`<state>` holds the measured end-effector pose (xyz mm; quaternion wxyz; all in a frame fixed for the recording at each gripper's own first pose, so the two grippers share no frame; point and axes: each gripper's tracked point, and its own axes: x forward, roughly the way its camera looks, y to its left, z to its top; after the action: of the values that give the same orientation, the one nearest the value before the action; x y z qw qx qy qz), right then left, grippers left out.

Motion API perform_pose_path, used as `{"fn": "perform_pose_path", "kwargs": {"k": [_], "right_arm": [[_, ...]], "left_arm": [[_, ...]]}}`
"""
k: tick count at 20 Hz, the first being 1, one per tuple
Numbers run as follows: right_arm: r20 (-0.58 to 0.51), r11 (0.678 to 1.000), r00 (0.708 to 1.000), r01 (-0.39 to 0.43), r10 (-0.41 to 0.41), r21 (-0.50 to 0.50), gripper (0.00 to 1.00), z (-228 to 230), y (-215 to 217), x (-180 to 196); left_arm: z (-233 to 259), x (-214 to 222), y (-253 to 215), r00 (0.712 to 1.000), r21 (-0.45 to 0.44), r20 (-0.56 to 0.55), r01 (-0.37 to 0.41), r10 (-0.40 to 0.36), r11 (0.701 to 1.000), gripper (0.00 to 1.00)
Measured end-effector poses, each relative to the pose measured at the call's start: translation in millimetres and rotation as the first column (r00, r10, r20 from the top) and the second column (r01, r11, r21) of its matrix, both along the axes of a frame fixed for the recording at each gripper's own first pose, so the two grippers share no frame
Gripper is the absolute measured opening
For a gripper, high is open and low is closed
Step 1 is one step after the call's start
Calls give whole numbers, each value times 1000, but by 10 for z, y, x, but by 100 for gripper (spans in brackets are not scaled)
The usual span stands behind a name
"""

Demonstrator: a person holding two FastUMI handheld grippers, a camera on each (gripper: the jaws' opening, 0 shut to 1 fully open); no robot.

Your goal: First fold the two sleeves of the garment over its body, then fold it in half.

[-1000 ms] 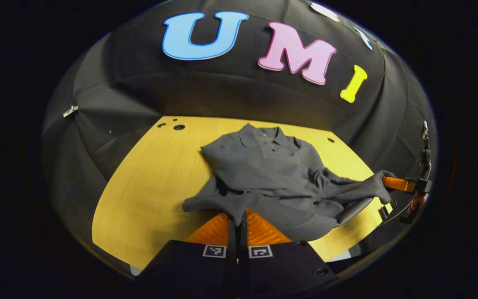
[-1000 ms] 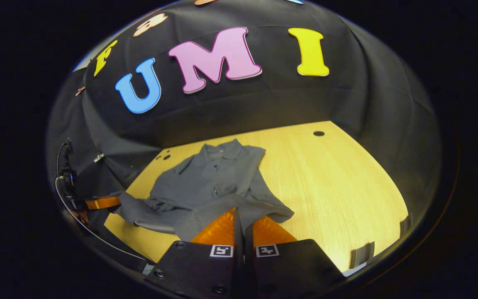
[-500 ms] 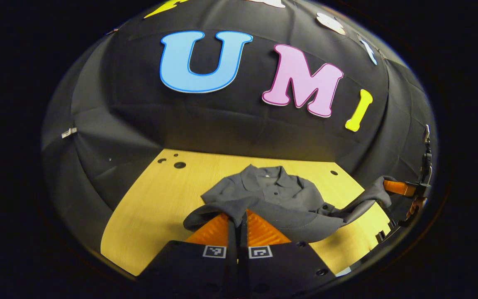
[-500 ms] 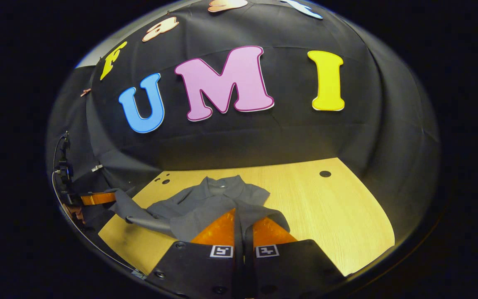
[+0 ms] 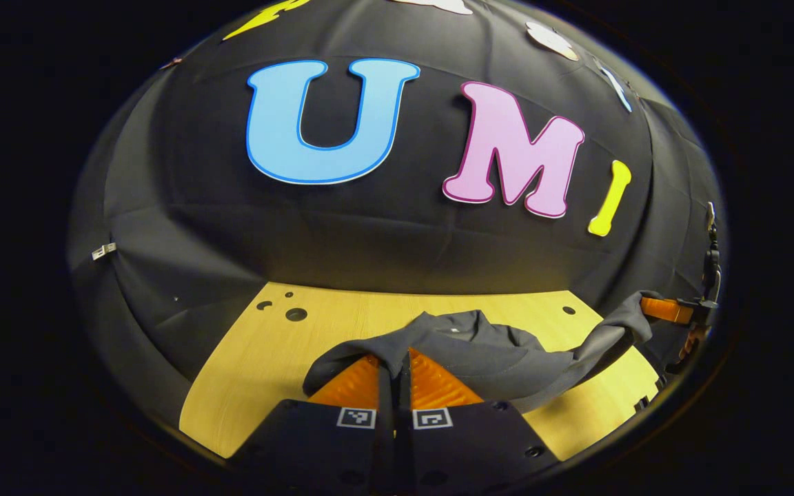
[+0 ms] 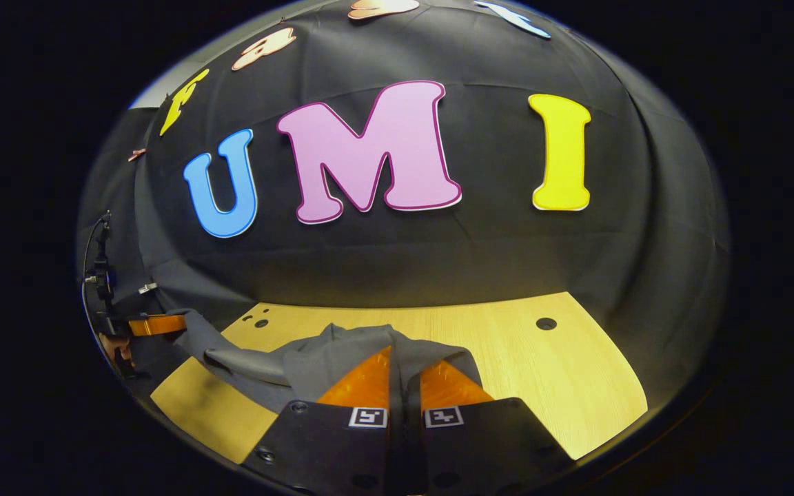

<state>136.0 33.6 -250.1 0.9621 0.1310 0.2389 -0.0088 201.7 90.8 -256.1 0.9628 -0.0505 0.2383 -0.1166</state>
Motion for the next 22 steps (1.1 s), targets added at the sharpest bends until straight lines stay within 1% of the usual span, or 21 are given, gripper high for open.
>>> {"fn": "perform_pose_path", "kwargs": {"k": [5, 6, 7, 10, 12, 14, 16, 18, 22], "right_arm": [[10, 1000, 1000, 3, -3, -10, 5, -230, -109, 461], [6, 1000, 1000, 5, -5, -16, 5, -310, -136, 545], [1, 1000, 1000, 7, -7, -19, 5, -397, -164, 618], [-34, 1000, 999, 10, -10, -23, 5, -728, -216, 806], [-67, 999, 998, 0, -2, -34, 5, -1031, -199, 878], [-78, 999, 997, -13, 10, -33, 5, -1238, -178, 980], [-86, 999, 996, -21, 19, -27, 5, -1461, -164, 1089], [-119, 999, 993, -25, 21, -26, 5, -1750, -174, 1132], [-177, 1000, 984, -26, 24, -9, 5, -2236, -152, 1155]], "left_arm": [[-133, 467, -80, 999, 11, 25, -26, 26, 1000, 5], [-185, 570, -108, 999, 12, 27, -29, 28, 1000, 8], [-249, 666, -130, 999, 18, 24, -32, 31, 999, 5], [-533, 937, -203, 999, 51, 11, -31, 31, 998, 5], [-744, 1104, -243, 999, 61, 0, -38, 38, 997, 5], [-982, 1243, -244, 998, 76, -18, -52, 54, 996, 5], [-1225, 1368, -248, 998, 105, -38, -49, 53, 993, 5], [-1453, 1480, -280, 997, 120, -58, -44, 51, 992, 5], [-1909, 1562, -309, 993, 146, -105, -42, 58, 988, 5]]}}
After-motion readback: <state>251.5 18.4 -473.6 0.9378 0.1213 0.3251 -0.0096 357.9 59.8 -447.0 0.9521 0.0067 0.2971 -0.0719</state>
